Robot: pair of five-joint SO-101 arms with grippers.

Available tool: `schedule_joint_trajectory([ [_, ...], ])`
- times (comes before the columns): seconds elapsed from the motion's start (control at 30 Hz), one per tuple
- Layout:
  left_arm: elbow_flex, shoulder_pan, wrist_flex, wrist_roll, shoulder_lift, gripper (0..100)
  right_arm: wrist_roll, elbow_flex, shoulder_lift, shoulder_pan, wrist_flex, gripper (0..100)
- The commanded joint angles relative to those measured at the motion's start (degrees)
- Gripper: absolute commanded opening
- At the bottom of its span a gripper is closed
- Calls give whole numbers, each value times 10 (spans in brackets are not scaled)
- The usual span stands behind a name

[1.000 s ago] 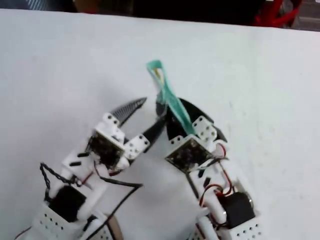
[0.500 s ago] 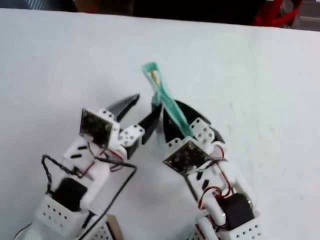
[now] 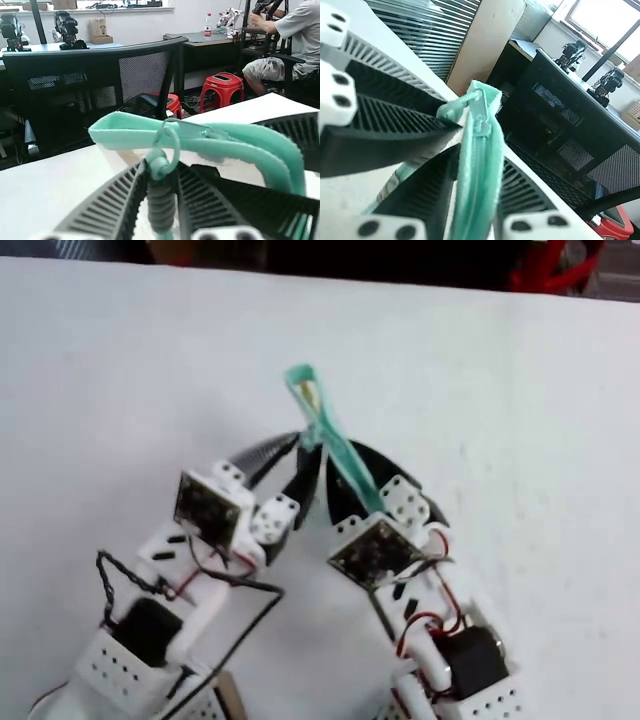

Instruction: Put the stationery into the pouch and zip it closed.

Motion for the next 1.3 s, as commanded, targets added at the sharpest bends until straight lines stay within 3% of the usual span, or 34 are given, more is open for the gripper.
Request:
schedule_joint_trajectory([
  [0.0,-4,8,-15,-33,-2,35,-5,3,2,6,13,19],
  [0.23,-10,4,-29,-41,-2,22,-27,4,2,5,13,19],
  [0.53,-10,-100,-96,-40,9,21,-25,4,1,5,33,19],
  [0.83,-113,-136,-113,-39,219,21,-25,4,0,6,33,19],
  [1.13,-118,-181,-118,-39,226,21,-18,67,-160,4,65,19],
  [1.27,-118,-183,-118,-39,228,22,27,79,-183,-58,104,19],
])
